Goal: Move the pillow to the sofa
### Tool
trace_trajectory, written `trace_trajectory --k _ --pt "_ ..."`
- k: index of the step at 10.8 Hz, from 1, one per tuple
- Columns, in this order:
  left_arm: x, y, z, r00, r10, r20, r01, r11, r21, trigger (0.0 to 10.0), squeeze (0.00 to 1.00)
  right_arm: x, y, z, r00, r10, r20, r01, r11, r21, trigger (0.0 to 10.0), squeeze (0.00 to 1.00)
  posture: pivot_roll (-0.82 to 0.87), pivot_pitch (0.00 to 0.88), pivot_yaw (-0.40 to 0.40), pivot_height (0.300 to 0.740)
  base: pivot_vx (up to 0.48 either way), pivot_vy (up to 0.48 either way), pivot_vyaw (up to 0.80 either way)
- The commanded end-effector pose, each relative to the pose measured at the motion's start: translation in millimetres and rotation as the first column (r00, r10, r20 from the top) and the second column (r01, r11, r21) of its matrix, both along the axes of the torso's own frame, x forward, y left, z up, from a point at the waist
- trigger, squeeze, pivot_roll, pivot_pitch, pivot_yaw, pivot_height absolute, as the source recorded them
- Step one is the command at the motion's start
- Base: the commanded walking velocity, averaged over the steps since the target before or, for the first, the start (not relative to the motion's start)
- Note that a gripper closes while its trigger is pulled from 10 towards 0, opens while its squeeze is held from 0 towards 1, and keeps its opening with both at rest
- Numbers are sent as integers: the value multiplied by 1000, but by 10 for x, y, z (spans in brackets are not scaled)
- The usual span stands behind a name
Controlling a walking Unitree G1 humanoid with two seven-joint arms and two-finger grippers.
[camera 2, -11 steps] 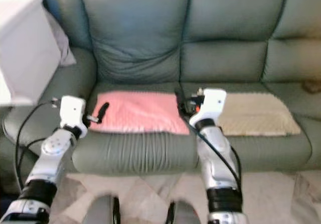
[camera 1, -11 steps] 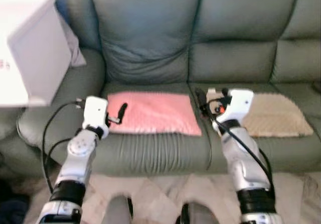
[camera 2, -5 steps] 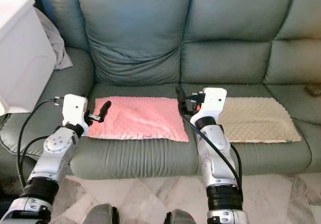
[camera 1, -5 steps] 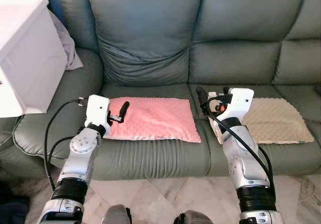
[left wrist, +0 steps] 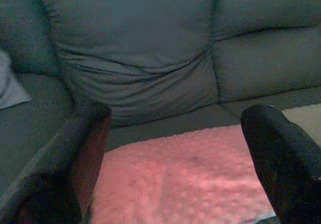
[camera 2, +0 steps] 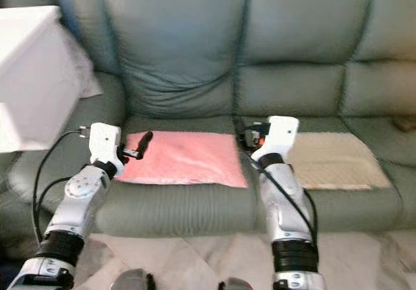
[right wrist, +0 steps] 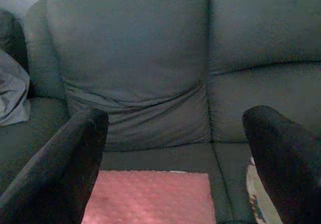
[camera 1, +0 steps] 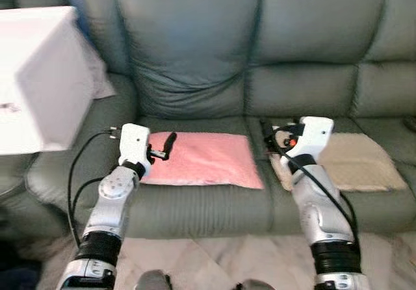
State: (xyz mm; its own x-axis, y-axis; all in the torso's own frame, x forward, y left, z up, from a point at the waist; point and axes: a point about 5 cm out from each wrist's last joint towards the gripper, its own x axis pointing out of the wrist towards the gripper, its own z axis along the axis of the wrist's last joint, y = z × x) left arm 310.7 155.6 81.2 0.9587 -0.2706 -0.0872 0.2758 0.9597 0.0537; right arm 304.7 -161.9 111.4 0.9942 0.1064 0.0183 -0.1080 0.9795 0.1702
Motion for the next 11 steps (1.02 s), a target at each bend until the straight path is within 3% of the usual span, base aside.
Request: trace_trajectory --k 1,4,8,11 --pt "1 44 19 1000 1 -2 -1 1000 3 10000 0 6 38 7 1000 14 -2 -14 1000 15 10000 0 -78 0 -42 740 0 480 0" --pt "7 35 60 999 -11 31 10 1000 26 10000 0 2 17 1 1000 6 -4 -6 1000 13 10000 0 -81 0 -42 740 0 412 0" --pt "-18 -2 90 997 -67 39 68 998 -19 10000 0 9 17 -9 1000 4 -5 -4 1000 13 10000 0 -77 0 -41 740 0 0 0" --pt "-32 -7 91 996 -78 34 79 997 -25 10000 0 17 9 -18 1000 1 -8 -1 1000 13 10000 0 -73 0 -41 740 0 -396 0"
